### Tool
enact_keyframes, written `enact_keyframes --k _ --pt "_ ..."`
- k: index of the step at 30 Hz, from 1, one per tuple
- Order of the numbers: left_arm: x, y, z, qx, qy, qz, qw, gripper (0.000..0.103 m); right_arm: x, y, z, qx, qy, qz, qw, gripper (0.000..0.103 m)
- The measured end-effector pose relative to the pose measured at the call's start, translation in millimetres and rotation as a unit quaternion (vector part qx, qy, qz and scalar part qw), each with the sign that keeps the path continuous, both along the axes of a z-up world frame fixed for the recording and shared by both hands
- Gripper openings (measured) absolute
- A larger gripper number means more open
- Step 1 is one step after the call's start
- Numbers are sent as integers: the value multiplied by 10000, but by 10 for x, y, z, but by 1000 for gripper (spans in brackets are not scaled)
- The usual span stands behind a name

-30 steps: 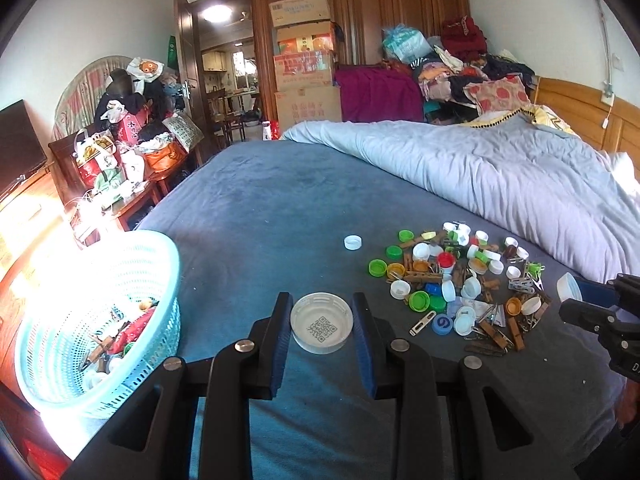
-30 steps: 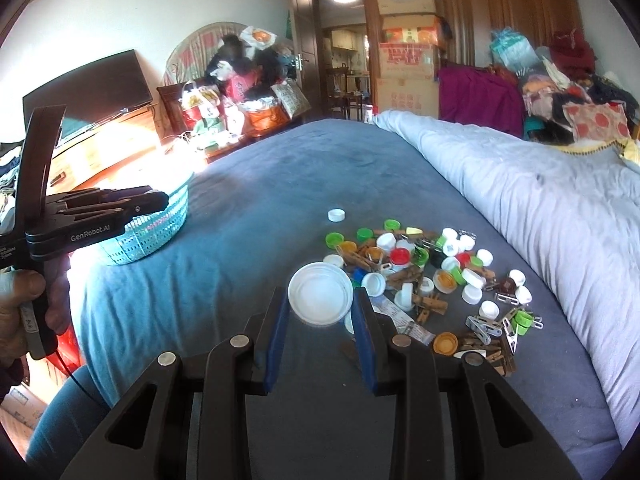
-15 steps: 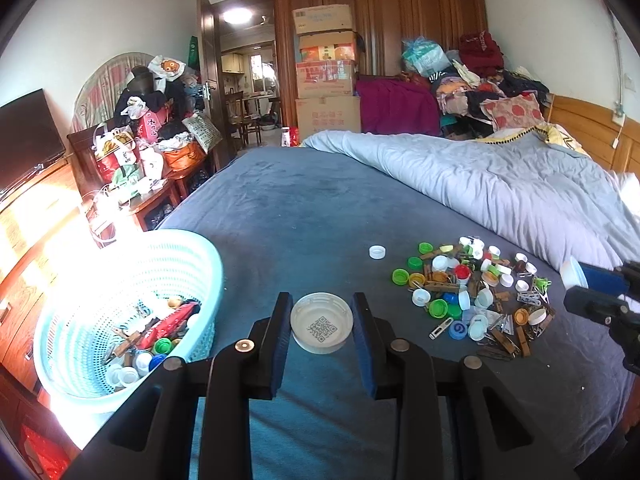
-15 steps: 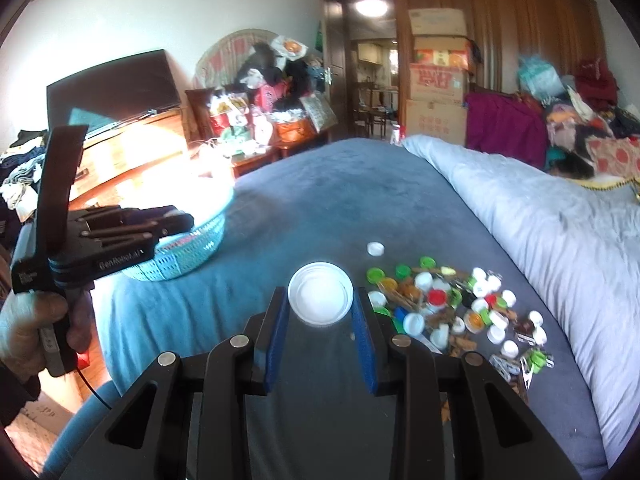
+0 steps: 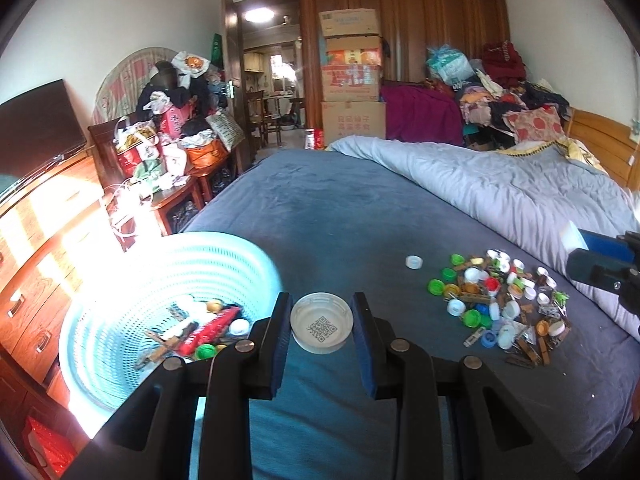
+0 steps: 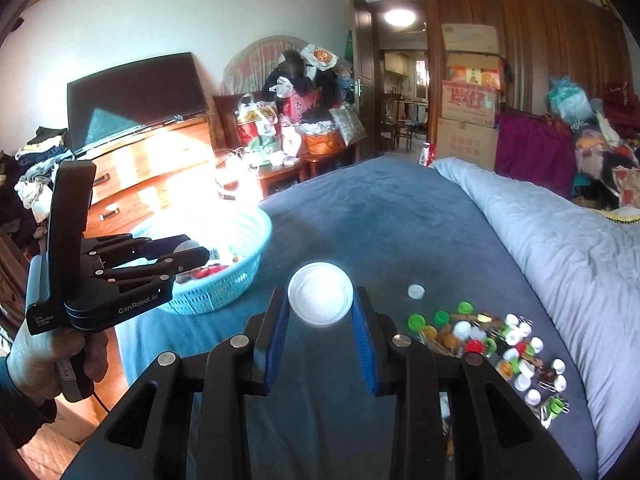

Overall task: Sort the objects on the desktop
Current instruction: 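Carry both white caps over the light-blue basket with both grippers, then lower into the basket and open both grippers to drop the white caps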

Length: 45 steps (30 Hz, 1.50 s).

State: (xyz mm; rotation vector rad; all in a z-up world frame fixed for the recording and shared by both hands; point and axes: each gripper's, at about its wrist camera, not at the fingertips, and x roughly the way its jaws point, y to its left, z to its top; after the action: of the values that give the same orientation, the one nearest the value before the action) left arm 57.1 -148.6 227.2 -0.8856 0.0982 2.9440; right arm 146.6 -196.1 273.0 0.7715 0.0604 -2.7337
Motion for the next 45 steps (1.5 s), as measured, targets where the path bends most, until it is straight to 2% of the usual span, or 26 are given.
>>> enact_keyframes --k 13,24,36,45 --pt "-329 -865 367 -78 45 547 9985 31 -507 -483 446 3 154 359 9992 30" --pt "-519 -1407 532 -211 -46 847 9962 31 -987 -934 825 -54 201 735 9971 30" --pt "-819 -1770 736 -409 -193 1001 9940 31 -1501 -1446 1088 -132 19 1198 9927 30" --pt "-1091 -1965 680 -583 -529 1036 9915 31 -1856 -1767 1140 -38 -186 1464 9890 30"
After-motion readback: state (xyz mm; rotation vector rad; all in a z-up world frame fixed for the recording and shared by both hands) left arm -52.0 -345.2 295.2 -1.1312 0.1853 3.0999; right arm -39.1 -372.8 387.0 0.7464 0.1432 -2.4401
